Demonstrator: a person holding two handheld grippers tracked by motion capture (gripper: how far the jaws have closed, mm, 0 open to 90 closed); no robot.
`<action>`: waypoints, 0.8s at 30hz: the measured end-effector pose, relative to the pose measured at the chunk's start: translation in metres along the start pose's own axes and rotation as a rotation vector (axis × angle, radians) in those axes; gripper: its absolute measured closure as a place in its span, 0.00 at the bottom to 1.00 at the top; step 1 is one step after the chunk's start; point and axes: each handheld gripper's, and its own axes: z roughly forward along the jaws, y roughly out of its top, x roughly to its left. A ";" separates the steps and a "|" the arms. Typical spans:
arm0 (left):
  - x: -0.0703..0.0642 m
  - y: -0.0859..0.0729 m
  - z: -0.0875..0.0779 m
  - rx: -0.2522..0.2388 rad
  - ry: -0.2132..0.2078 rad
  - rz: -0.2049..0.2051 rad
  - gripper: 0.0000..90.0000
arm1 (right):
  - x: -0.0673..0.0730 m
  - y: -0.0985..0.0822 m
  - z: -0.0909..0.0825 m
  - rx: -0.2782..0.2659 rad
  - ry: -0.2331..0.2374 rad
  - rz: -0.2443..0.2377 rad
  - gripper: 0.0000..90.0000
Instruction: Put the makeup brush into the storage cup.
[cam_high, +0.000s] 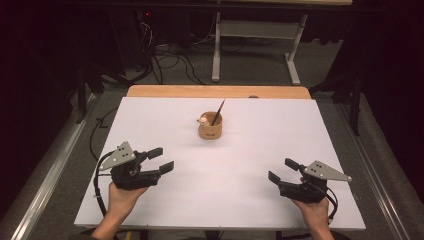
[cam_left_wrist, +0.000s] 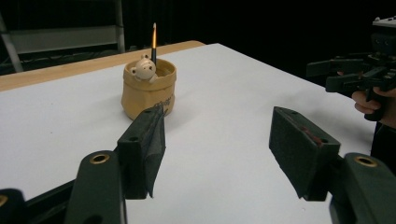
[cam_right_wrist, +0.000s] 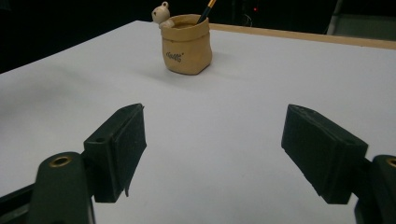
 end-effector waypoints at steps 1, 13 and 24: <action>0.000 -0.001 0.000 0.000 -0.001 -0.004 0.41 | 0.000 0.000 0.000 0.000 0.000 -0.001 0.26; -0.001 -0.009 -0.002 0.001 -0.001 -0.010 0.40 | 0.000 0.000 0.000 0.003 0.003 0.001 0.26; -0.004 -0.019 0.001 0.001 -0.004 -0.016 0.39 | 0.000 0.000 0.001 0.003 0.005 -0.001 0.26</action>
